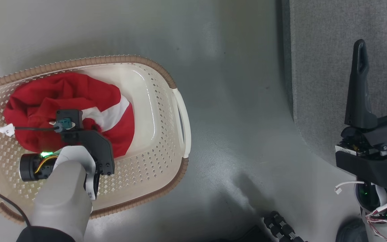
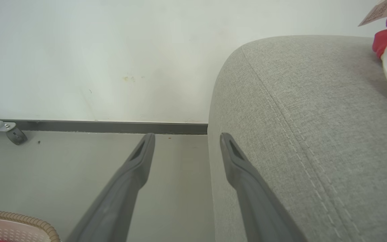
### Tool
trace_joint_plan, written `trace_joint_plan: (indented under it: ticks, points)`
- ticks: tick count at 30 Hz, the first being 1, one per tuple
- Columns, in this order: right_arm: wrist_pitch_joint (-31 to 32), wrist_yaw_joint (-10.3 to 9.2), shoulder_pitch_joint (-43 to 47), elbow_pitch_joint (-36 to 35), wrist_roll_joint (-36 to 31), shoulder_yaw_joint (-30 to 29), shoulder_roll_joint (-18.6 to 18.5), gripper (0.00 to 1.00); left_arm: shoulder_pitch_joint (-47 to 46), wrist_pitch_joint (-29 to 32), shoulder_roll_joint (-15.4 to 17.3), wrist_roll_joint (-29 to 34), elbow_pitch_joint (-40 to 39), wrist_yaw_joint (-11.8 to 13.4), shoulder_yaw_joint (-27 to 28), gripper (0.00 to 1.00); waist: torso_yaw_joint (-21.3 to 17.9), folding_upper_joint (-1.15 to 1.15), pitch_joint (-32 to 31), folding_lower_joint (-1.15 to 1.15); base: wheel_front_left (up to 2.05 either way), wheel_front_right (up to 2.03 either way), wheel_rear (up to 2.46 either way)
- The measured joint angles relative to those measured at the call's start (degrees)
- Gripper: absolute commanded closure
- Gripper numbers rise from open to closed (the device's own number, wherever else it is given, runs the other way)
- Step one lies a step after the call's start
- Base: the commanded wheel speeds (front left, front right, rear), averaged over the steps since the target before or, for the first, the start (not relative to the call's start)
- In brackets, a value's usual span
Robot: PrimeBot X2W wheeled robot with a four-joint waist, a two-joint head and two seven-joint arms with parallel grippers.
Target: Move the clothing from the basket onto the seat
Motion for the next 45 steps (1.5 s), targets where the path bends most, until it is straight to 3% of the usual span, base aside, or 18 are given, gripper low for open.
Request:
trace_joint_plan:
  ticks: [17, 35, 45]
  points:
    - [-1.25, 0.02, -1.06, 3.74, -0.13, -0.2, -0.31, 0.0, -0.96, -2.76, -1.51, -0.83, 3.23, -0.76, 0.3, 1.0, 1.16, 0.0, -2.9, 0.0, 0.0, 0.0, 0.0]
    - [-1.93, 0.8, -0.91, 11.89, -0.2, -0.26, -1.25, 0.0, 4.04, -14.18, -3.18, -4.22, 2.11, -5.67, 1.48, 1.0, 5.03, 0.0, -13.0, -0.01, 0.0, 0.0, 0.0]
    - [-1.98, 1.27, 1.72, 16.42, -0.2, -0.55, -1.79, 0.0, 6.99, -16.37, -3.36, -4.5, -1.08, -8.68, 1.14, 1.0, 7.75, 0.0, -20.94, -0.01, 0.0, 0.0, 0.0]
